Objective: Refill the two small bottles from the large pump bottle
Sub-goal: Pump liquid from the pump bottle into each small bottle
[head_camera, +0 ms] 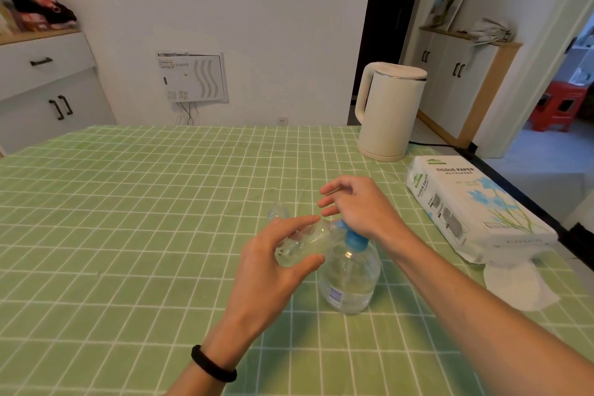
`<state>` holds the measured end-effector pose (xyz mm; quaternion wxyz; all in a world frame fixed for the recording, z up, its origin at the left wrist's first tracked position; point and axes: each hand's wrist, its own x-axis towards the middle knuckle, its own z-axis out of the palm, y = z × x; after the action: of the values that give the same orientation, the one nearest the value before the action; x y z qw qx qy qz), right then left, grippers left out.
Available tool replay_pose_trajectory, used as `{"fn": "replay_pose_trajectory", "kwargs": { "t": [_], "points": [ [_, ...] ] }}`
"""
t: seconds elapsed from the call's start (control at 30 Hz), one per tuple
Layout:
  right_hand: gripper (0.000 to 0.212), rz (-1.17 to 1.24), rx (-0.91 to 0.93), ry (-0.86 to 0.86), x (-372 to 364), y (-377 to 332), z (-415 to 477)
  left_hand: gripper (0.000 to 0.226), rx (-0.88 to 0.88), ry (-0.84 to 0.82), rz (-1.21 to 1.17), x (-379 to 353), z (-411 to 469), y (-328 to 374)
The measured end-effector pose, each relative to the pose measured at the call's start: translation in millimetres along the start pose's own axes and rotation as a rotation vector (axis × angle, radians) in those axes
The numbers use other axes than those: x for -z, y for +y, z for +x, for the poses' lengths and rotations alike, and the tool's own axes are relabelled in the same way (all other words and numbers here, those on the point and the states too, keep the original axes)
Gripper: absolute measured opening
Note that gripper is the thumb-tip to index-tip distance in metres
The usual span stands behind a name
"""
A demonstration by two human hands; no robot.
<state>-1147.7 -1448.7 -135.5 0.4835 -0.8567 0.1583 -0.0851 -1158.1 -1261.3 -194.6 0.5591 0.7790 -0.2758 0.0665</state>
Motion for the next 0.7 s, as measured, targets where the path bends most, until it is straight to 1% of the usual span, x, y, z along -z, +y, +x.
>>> {"fn": "replay_pose_trajectory", "kwargs": {
  "t": [0.3,0.5,0.7],
  "points": [
    [0.034,-0.022,0.001,0.014,-1,3,0,0.052,0.014,0.0,0.001,-2,-3,2],
    [0.027,-0.062,0.05,0.017,4,-8,1,0.052,0.0,0.004,-0.008,2,1,10],
    [0.033,-0.055,0.027,0.046,3,-5,1,0.051,0.004,-0.002,-0.006,2,1,9]
  ]
}}
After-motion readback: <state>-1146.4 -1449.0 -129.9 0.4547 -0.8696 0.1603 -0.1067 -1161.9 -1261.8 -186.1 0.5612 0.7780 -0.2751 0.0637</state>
